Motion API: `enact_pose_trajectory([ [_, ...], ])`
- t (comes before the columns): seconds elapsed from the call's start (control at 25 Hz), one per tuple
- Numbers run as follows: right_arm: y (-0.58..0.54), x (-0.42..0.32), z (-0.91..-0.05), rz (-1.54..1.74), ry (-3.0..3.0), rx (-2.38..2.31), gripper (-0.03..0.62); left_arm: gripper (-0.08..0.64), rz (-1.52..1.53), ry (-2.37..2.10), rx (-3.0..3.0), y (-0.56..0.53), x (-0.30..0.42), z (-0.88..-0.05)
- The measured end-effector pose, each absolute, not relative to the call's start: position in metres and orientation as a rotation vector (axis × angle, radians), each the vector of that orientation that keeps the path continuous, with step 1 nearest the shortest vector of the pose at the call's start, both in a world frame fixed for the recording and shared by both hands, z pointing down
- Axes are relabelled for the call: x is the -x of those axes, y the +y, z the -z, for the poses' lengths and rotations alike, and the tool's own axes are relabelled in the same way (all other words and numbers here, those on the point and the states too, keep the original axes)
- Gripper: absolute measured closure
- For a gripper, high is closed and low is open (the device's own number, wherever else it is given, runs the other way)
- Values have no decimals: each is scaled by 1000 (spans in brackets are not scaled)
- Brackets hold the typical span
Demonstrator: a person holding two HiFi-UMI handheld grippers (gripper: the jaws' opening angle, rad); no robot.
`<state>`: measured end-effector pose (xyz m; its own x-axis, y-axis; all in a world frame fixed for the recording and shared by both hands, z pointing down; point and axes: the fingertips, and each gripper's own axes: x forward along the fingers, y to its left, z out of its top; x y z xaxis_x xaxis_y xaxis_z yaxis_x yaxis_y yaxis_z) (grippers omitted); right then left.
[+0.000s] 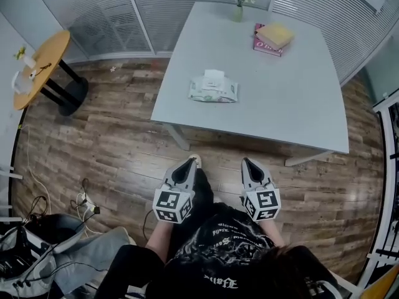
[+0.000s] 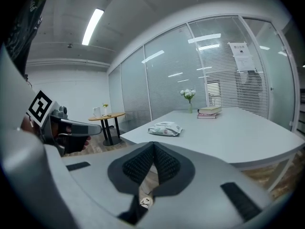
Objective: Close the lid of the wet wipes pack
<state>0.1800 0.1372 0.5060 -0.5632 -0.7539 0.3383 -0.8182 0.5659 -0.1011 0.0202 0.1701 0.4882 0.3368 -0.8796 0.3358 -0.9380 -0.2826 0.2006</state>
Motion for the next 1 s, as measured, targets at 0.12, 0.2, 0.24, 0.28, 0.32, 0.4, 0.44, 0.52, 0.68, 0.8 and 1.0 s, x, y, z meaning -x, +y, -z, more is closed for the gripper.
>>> enact_pose_trajectory([
  [0.12, 109, -183, -507, -386, -2524, -1351, 594, 548, -224, -1584, -2270, 133, -14, -489],
  [0.2, 88, -183, -505, -400, -2508, -1379, 594, 548, -219, -1574, -2285, 104, -7, -487],
  [0.24, 76, -182, -505, -406, -2497, -1393, 594, 548, -216, -1569, -2293, 88, -3, -485],
  [0.28, 64, -182, -504, -412, -2486, -1406, 594, 548, -214, -1562, -2302, 73, -1, -484],
  [0.32, 52, -181, -503, -417, -2474, -1419, 594, 548, -213, -1553, -2312, 57, 1, -482],
  [0.4, 29, -176, -500, -426, -2459, -1432, 594, 548, -216, -1535, -2333, 28, 6, -478],
  [0.44, 18, -172, -498, -432, -2455, -1435, 594, 548, -224, -1528, -2342, 14, 9, -476],
  [0.52, -7, -162, -496, -449, -2446, -1444, 594, 548, -247, -1517, -2361, -14, 16, -474],
  [0.68, -52, -138, -493, -480, -2439, -1447, 594, 548, -277, -1470, -2403, -61, 31, -474],
  [0.8, -83, -121, -492, -477, -2434, -1444, 594, 548, -281, -1435, -2424, -90, 43, -475],
  [1.0, -123, -101, -489, -513, -2434, -1461, 594, 548, -313, -1350, -2475, -119, 50, -480],
])
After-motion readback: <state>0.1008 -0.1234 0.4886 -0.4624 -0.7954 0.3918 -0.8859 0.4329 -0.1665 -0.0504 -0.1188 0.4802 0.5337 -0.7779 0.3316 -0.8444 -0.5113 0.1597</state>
